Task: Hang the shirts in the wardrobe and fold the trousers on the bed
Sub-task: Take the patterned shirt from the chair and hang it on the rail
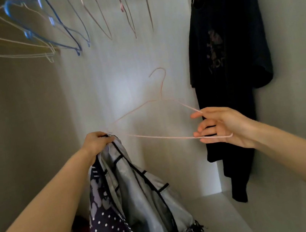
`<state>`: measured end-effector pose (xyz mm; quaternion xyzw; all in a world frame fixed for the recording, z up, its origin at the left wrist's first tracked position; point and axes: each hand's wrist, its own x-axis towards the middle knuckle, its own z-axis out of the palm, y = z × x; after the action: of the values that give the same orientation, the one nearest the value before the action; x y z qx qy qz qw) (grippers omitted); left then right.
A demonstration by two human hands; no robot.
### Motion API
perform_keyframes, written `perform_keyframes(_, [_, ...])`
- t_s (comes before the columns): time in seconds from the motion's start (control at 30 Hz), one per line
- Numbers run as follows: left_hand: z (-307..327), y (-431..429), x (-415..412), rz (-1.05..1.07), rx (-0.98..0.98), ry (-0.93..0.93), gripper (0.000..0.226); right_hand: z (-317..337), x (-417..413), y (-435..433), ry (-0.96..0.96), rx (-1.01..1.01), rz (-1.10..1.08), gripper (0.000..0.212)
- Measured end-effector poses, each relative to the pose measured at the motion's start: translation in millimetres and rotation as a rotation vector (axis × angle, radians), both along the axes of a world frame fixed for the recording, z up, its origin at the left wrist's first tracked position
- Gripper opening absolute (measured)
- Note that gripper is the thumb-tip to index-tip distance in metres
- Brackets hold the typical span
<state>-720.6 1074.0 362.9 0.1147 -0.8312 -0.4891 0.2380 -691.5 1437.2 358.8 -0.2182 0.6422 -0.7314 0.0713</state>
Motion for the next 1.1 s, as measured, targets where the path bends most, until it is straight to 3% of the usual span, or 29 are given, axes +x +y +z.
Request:
perform_keyframes(0.23, [-23.1,-31.1,3.3,0.09,0.111,0.019,0.024,-19.8,6.2,2.4,0.003,0.052,-0.004,0.025])
perform_keyframes(0.4, [-33.2,-42.6,9.1,0.035,0.071,0.017,0.019,-27.7,8.3,3.8,-0.003,0.224,0.04,0.026])
perform_keyframes(0.53, [-32.5,-36.1,11.6,-0.018,-0.167,0.023,0.007,-36.1,7.5,-7.9,-0.005,0.237,0.01,0.027])
perform_keyframes(0.63, [-32.4,-28.2,10.3,-0.054,-0.351,0.023,0.01,-42.9,4.1,-19.3,-0.008,0.236,-0.026,0.027])
perform_keyframes(0.8, [-34.2,-23.5,14.3,0.09,-0.805,-0.088,0.024,-53.5,-0.1,-34.1,-0.013,0.266,-0.055,0.028])
perform_keyframes(1.1, [-26.3,13.4,23.1,0.017,-0.536,0.174,0.009,-77.4,-3.4,-59.3,-0.037,0.295,0.028,0.026])
